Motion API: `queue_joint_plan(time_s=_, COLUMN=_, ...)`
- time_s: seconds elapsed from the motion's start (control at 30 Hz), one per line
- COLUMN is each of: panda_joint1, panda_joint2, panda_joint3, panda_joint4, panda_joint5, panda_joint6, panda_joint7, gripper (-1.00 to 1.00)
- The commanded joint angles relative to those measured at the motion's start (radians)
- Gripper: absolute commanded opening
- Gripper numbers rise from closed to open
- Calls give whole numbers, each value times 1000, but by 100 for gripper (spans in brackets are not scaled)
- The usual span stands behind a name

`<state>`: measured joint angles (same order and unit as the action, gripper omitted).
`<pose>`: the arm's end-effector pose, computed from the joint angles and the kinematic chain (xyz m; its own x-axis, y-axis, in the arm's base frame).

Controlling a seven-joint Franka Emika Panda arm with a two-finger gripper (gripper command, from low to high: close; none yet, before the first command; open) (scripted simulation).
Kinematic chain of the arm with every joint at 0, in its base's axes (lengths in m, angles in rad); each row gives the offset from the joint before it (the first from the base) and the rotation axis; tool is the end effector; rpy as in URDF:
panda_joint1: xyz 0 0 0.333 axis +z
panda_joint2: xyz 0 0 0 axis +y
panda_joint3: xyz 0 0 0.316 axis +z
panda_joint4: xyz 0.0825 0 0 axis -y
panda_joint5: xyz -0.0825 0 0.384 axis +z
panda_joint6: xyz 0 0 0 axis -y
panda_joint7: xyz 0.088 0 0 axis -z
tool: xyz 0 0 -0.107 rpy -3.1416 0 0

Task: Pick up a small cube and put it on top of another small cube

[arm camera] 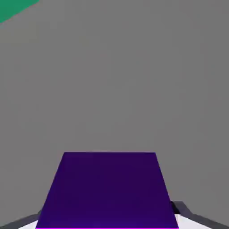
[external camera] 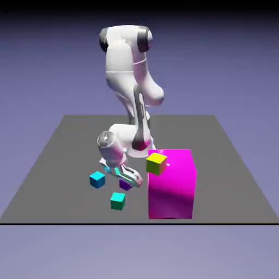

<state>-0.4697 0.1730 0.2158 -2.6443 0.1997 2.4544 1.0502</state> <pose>0.3702 -0.0909 0.1627 0.0526 -0.9623 -0.2667 -0.9563 -0.1255 0.2640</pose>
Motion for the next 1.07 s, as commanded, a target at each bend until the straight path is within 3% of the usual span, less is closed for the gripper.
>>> queue_joint_plan(time_s=0.0, panda_joint1=-4, panda_joint2=-36, panda_joint3=1, panda_joint4=3, panda_joint5=-2, panda_joint6=-40, panda_joint7=2, gripper=-100)
queue_joint_plan(time_s=0.1, panda_joint1=-49, panda_joint2=-29, panda_joint3=21, panda_joint4=82, panda_joint5=-88, panda_joint6=-103, panda_joint7=-43, gripper=-100)
queue_joint_plan(time_s=0.67, panda_joint1=55, panda_joint2=-115, panda_joint3=150, panda_joint4=696, panda_joint5=100, panda_joint6=-702, panda_joint7=696, gripper=-100)
queue_joint_plan(time_s=0.77, panda_joint1=89, panda_joint2=-143, panda_joint3=133, panda_joint4=711, panda_joint5=125, panda_joint6=-703, panda_joint7=686, gripper=-100)
queue_joint_plan(time_s=0.9, panda_joint1=111, panda_joint2=-115, panda_joint3=151, panda_joint4=569, panda_joint5=139, panda_joint6=-531, panda_joint7=669, gripper=-100)
queue_joint_plan(time_s=0.93, panda_joint1=111, panda_joint2=-115, panda_joint3=151, panda_joint4=569, panda_joint5=139, panda_joint6=-531, panda_joint7=669, gripper=100)
queue_joint_plan(time_s=1.03, panda_joint1=100, panda_joint2=-129, panda_joint3=142, panda_joint4=641, panda_joint5=132, panda_joint6=-617, panda_joint7=677, gripper=100)
